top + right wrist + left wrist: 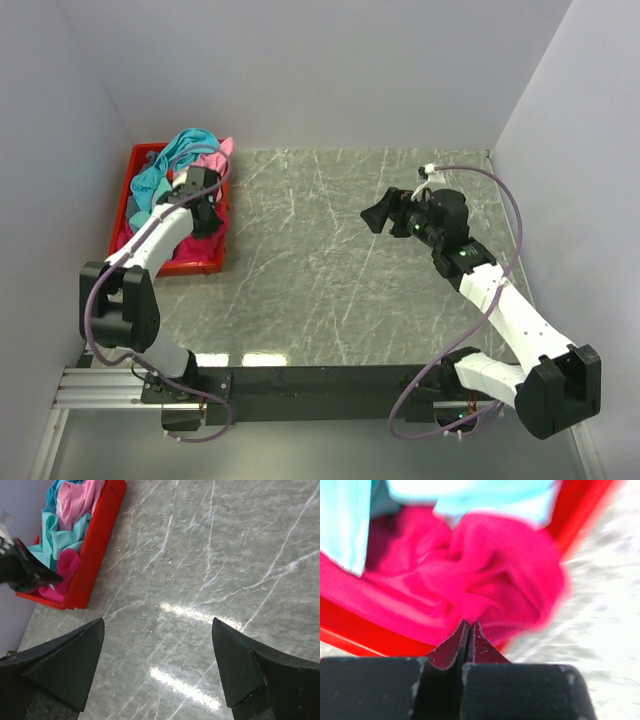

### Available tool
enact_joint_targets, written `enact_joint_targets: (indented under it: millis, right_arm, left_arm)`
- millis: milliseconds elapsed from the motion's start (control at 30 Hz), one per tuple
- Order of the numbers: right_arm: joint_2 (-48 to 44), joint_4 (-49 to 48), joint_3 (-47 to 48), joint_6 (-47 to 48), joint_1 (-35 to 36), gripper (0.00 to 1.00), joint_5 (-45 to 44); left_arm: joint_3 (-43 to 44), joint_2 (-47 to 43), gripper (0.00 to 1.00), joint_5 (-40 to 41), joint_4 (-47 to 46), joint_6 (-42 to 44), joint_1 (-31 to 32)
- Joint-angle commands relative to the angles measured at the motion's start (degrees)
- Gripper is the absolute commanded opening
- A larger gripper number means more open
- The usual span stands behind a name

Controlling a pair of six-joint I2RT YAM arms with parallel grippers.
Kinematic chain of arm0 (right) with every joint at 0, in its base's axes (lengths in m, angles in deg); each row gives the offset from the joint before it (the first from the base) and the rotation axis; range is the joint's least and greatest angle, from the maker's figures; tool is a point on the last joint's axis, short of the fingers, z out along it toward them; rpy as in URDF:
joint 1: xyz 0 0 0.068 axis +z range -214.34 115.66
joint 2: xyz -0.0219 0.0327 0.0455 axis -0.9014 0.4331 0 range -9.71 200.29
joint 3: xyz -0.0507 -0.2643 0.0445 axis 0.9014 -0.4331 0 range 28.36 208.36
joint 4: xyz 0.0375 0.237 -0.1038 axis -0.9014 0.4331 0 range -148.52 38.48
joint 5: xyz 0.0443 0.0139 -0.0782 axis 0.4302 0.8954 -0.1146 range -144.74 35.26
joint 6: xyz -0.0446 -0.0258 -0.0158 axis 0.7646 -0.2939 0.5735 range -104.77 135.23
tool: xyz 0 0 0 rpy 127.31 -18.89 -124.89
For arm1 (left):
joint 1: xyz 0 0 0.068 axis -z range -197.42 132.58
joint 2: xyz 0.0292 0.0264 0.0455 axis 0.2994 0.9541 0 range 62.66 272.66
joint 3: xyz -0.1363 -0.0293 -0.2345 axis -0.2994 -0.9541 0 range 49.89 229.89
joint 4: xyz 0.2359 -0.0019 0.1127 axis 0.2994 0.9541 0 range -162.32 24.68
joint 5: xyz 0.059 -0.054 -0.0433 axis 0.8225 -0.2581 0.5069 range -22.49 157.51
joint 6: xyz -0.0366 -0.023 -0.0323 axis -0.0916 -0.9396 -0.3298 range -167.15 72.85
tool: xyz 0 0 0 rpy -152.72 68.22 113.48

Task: Fold and stack the t-shirts
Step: Grab the tshirt from the pile

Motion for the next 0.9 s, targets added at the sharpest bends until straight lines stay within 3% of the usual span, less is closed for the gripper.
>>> enact_joint_targets:
  millis: [0, 300, 600, 867]
  right_arm:
    - [1.3, -0.7, 3.3, 1.3, 0.4, 0.93, -1.3]
    - [3.6, -0.4, 4.2, 1.6, 0.4, 0.92, -0.9]
    - [6.9, -0.1, 6.9, 4.2, 1.4, 0.89, 0.1]
    - [10.0, -0.4, 10.8, 5.6, 3.7, 0.89, 0.1]
  left_arm:
    - [8.3, -3.9, 0.00, -3.1, 1.3, 2.8, -0.6]
    - [30.8, -4.0, 0.00, -12.4, 7.6, 4.9, -3.5]
    - [49.1, -3.8, 0.00, -26.5, 5.1, 7.1, -6.5]
    - [56.5, -5.0, 0.00, -35.4, 0.0, 1.3, -14.7]
